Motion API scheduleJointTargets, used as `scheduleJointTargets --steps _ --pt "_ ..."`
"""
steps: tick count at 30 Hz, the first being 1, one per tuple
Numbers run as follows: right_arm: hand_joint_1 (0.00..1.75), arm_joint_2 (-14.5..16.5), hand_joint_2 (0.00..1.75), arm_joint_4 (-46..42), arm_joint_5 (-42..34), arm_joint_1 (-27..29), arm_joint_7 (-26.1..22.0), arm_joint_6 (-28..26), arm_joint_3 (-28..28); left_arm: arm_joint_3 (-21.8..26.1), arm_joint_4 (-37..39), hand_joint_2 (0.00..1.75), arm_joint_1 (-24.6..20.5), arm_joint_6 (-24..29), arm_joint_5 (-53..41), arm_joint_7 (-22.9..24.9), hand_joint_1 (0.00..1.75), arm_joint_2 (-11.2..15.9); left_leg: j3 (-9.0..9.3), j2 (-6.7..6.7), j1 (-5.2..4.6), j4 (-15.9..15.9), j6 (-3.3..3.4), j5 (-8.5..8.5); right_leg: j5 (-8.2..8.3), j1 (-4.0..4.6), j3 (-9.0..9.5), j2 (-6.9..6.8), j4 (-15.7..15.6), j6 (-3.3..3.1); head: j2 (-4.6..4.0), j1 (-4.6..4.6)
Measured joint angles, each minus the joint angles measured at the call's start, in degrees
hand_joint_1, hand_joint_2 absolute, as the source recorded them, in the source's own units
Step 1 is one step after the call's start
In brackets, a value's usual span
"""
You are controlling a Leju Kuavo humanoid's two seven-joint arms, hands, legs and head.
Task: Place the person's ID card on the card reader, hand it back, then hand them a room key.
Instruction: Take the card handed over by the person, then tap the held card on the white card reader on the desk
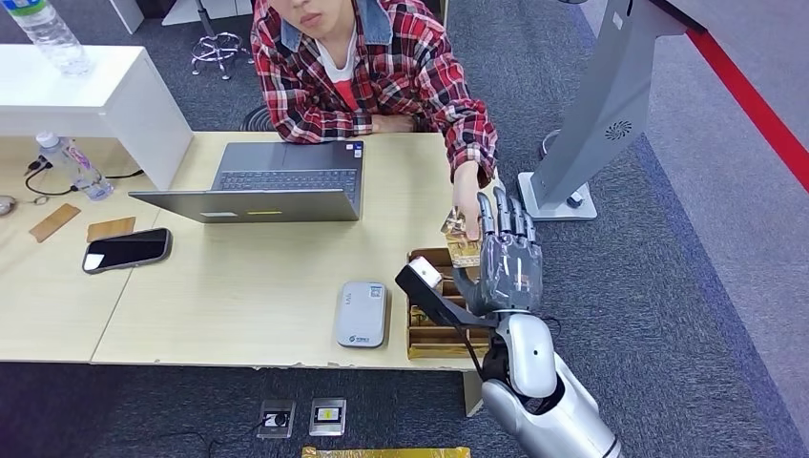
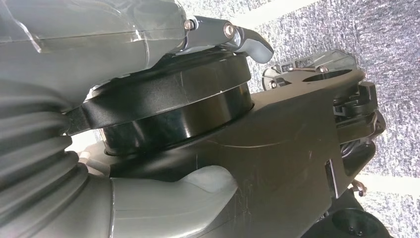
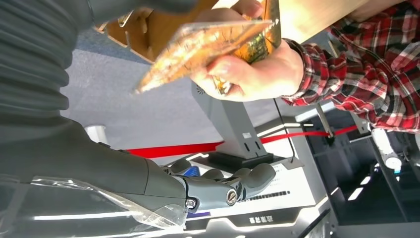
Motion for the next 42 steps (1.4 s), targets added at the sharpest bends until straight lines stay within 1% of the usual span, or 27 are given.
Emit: scheduleJointTargets --steps 7,14,18,21,25,28,33,37,42 --pt "1.75 1.2 1.75 2.8 2.6 -0.5 1.5 -1.3 0.7 -0.1 0.0 1.75 0.0 0.0 0.0 0.0 0.00 0.0 0.00 0.00 0.00 0.0 0.00 0.00 0.00 0.00 -0.01 0.01 0.0 0.00 0.00 0.01" --pt "1.75 1.7 1.75 3.7 6.6 -0.7 2.3 -0.9 0.7 -0.1 0.0 1.75 0.0 0.0 0.0 0.0 0.00 0.0 0.00 0.00 0.00 0.0 0.00 0.00 0.00 0.00 -0.01 0.01 0.0 0.00 0.00 -0.01" --pt "1.75 2.3 1.75 3.7 7.6 -0.8 1.7 0.0 1.2 -0.1 0.0 1.75 0.0 0.0 0.0 0.0 0.00 0.0 0.00 0.00 0.00 0.0 0.00 0.00 0.00 0.00 -0.02 0.01 0.0 0.00 0.00 0.00" --pt "1.75 3.0 1.75 3.7 7.1 -0.9 -0.2 0.6 2.4 -0.2 0.0 1.75 0.0 0.0 0.0 0.0 0.00 0.0 0.00 0.00 0.00 0.0 0.00 0.00 0.00 0.00 -0.02 0.02 0.0 0.00 0.00 0.00" --pt "1.75 4.8 1.75 3.9 4.6 -1.5 -4.9 2.5 5.0 -0.2 0.0 1.75 0.0 0.0 0.0 0.0 0.00 0.0 -0.01 0.01 0.01 0.0 0.00 0.00 0.00 0.01 -0.03 0.03 0.0 -0.01 0.00 0.00" --pt "1.75 6.7 1.75 4.6 3.0 -2.6 -7.1 4.2 7.9 -0.6 0.0 1.75 -0.1 0.0 0.0 -0.2 0.00 0.0 -0.01 0.00 0.01 0.0 -0.01 0.00 -0.01 0.01 -0.03 0.00 0.0 -0.01 0.00 0.00" --pt "1.75 9.6 1.75 7.3 1.0 -4.3 -8.6 5.3 11.6 -0.9 0.0 1.75 -0.1 -0.2 0.0 -0.6 0.00 0.0 -0.02 -0.01 0.01 0.0 -0.01 0.00 -0.01 0.01 -0.02 0.01 0.0 -0.01 0.00 0.01" --pt "1.75 11.5 1.75 10.6 -1.4 -5.3 -9.3 6.2 13.4 -1.0 0.0 1.75 -0.1 -0.3 0.0 -0.7 0.00 0.0 -0.02 -0.01 0.00 0.0 -0.01 0.00 -0.01 0.01 -0.02 0.01 0.0 -0.01 0.00 0.01" --pt "1.75 14.2 1.75 18.1 -4.1 -6.3 -9.8 6.5 14.8 -1.1 0.0 1.75 -0.1 -0.5 0.0 -0.8 0.00 0.0 -0.02 -0.01 0.00 0.0 -0.01 0.00 -0.01 0.01 -0.03 0.00 0.0 -0.01 0.00 0.01"
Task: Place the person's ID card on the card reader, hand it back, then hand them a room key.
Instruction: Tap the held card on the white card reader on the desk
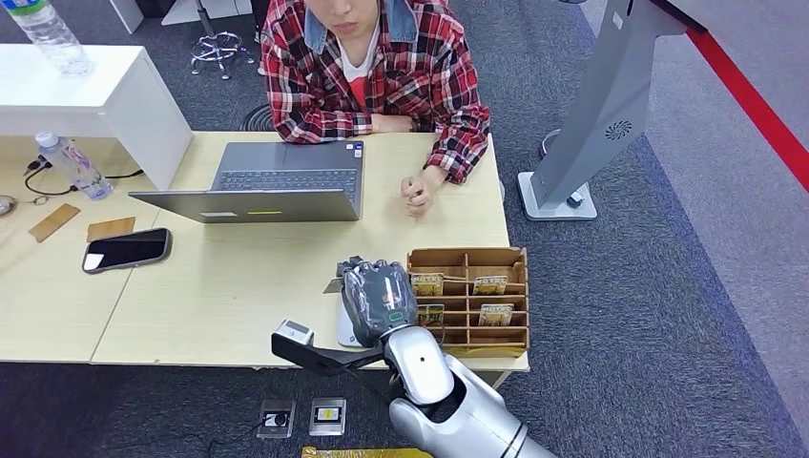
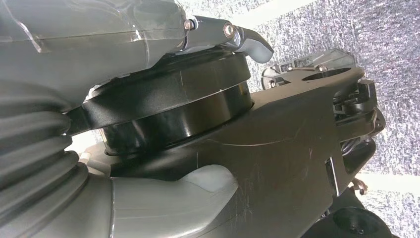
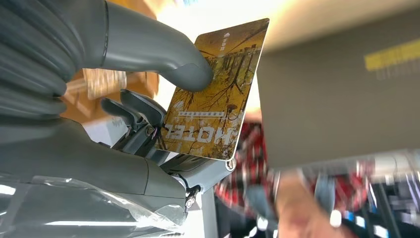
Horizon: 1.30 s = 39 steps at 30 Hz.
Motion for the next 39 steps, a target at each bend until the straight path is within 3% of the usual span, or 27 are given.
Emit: scheduleJointTargets --steps 10,21,28,39 --pt "1.75 3.6 1.75 17.9 -2.2 -0.5 -0.1 0.1 1.3 -0.8 0.0 1.75 0.0 -0.1 0.3 -0.3 0.00 0.0 -0.01 -0.03 0.00 0.0 0.00 0.00 0.00 0.00 -0.02 -0.01 0.0 0.00 0.00 0.01" --pt "1.75 5.6 1.75 22.6 -1.6 -1.1 0.6 -2.9 1.5 -0.8 0.0 1.75 0.0 -0.1 0.2 -0.3 0.00 0.1 0.09 0.01 0.00 0.0 -0.03 0.02 0.00 0.00 0.03 0.05 0.0 0.00 0.00 0.00" --pt "1.75 5.4 1.75 21.4 0.4 -1.2 2.9 -6.5 0.5 -0.8 0.0 1.75 0.0 -0.1 0.2 -0.3 0.00 0.1 0.07 0.01 0.00 0.0 -0.02 0.04 0.01 0.00 0.01 0.06 0.0 0.00 0.00 0.00" --pt "1.75 1.6 1.75 2.1 9.9 -4.4 10.3 -6.2 -4.4 -0.8 0.1 1.75 0.0 -0.2 0.2 -0.3 0.00 0.1 0.06 0.04 0.00 0.0 -0.03 0.03 0.01 0.00 -0.02 0.12 0.0 0.00 0.00 -0.01"
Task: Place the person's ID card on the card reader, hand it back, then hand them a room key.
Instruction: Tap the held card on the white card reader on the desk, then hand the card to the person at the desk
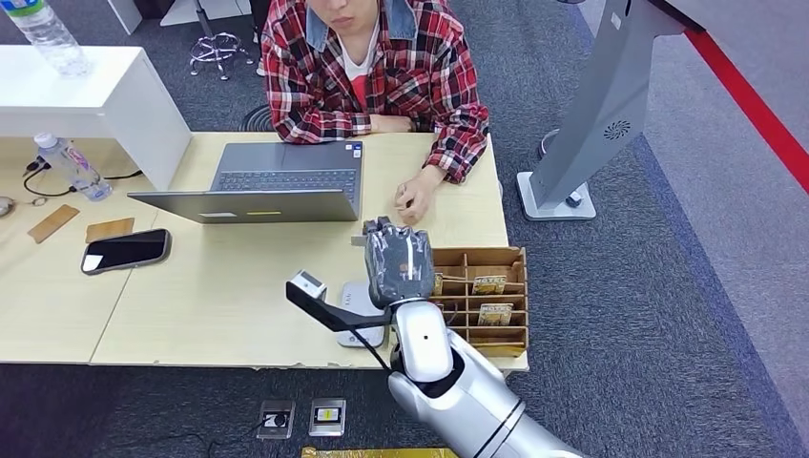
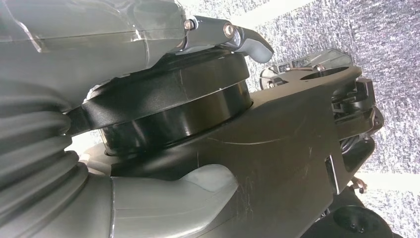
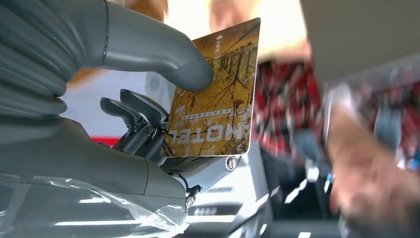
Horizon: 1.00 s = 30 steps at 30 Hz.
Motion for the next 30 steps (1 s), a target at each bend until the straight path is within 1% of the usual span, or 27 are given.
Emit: scheduleJointTargets --steps 3,6,10,16,17,20,21,23,30 --pt "1.75 -1.2 1.75 -3.8 0.7 -1.5 2.0 1.2 -1.4 0.0 0.1 1.75 0.0 -0.2 0.0 0.0 0.00 0.0 0.00 0.00 0.00 0.0 0.00 0.00 0.00 0.00 0.00 0.00 0.0 0.00 0.00 0.01" --pt "1.75 -2.1 1.75 -4.8 0.1 -3.1 3.0 3.0 -2.6 0.0 0.1 1.75 0.0 -0.3 0.0 -0.3 0.00 0.0 0.00 0.00 0.00 0.0 0.00 0.00 0.00 0.00 0.00 0.00 0.0 0.00 0.00 0.01" --pt "1.75 -3.2 1.75 -3.9 -1.1 -4.9 4.0 4.8 -3.6 0.0 0.1 1.75 0.0 -0.4 0.0 -0.8 0.00 0.0 -0.02 -0.01 0.00 0.0 0.00 0.00 0.00 0.00 0.00 -0.03 0.0 0.00 0.00 -0.01" --pt "1.75 -4.9 1.75 -0.5 -1.6 -6.5 5.7 5.3 -5.0 0.0 0.1 1.75 0.0 -0.4 0.0 -0.9 0.00 0.0 -0.04 -0.02 0.00 0.0 0.00 0.00 0.00 0.00 0.00 -0.03 0.0 0.00 0.00 0.01" --pt "1.34 -5.1 1.75 -0.1 -1.3 -6.7 6.0 5.1 -5.3 0.0 0.1 1.75 0.0 -0.4 0.0 -0.9 0.00 0.0 -0.04 -0.02 0.00 0.0 0.00 0.00 0.00 0.00 0.00 -0.03 0.0 0.00 0.00 0.01" --pt "0.03 -5.7 1.75 1.0 0.1 -7.0 7.2 3.3 -5.9 0.0 0.1 1.75 0.0 -0.5 0.0 -0.9 0.00 0.0 -0.04 -0.02 0.00 0.0 0.00 0.00 0.00 0.00 -0.01 -0.03 0.0 0.00 0.00 -0.01" --pt "0.00 -5.8 1.75 1.4 0.7 -7.2 7.5 2.5 -6.2 0.0 0.1 1.75 0.0 -0.5 0.0 -0.9 0.00 0.0 -0.04 -0.02 0.00 0.0 0.00 0.00 0.00 0.00 -0.01 -0.03 0.0 0.00 0.00 -0.01" --pt "0.00 -6.2 1.75 2.0 1.3 -7.4 7.7 1.3 -6.8 0.0 0.1 1.75 0.0 -0.5 0.0 -0.9 0.00 0.0 -0.04 -0.02 0.00 0.0 0.00 0.00 0.00 0.00 -0.01 -0.03 0.0 0.00 0.00 0.00" --pt "0.00 -6.7 1.75 2.6 1.2 -7.0 7.2 -0.3 -8.3 0.0 0.1 1.75 0.0 -0.5 0.0 -0.9 0.00 0.0 -0.03 -0.02 0.00 0.0 0.00 0.00 0.00 0.00 -0.01 -0.03 0.0 0.00 0.00 0.00"
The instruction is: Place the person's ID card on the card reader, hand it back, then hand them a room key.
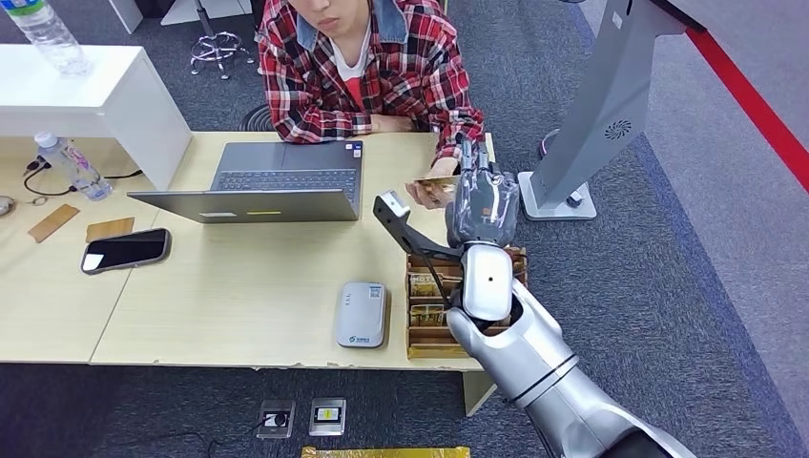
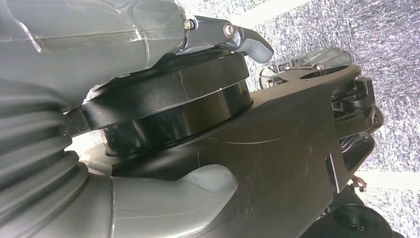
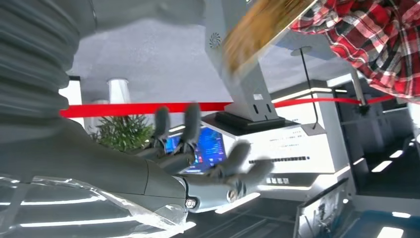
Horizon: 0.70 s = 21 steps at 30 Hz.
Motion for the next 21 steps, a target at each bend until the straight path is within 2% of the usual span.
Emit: scheduleJointTargets --steps 9,16,20,21 --pt "0.00 -0.6 1.75 -5.1 -1.3 6.7 -1.8 -1.5 -1.6 0.1 0.0 1.75 0.0 0.2 0.0 0.1 0.00 0.0 0.00 0.00 0.00 0.0 0.00 -0.01 0.00 0.00 -0.01 0.00 0.0 0.00 0.00 0.00" --pt "0.03 -2.0 1.75 -13.6 -0.2 12.8 -1.6 4.2 -1.8 0.3 0.0 1.75 0.1 0.7 0.0 0.3 0.00 0.0 0.01 0.01 0.00 0.0 0.00 -0.01 0.00 0.00 -0.01 0.00 0.0 0.00 0.00 -0.01" --pt "1.75 -3.3 1.75 -18.5 1.1 14.9 -0.9 6.3 -1.8 0.3 0.0 1.75 0.2 0.8 0.0 0.4 0.00 0.0 0.01 0.01 0.00 0.0 0.00 -0.01 0.00 0.00 0.00 0.00 0.0 0.00 0.00 0.01" --pt "1.75 -3.7 1.75 -19.7 1.7 15.4 -0.6 7.0 -1.8 0.4 0.0 1.75 0.2 0.8 0.0 0.4 0.00 0.0 0.01 0.01 0.00 0.0 0.00 -0.01 0.00 0.00 0.00 0.00 0.0 0.00 0.00 0.01"
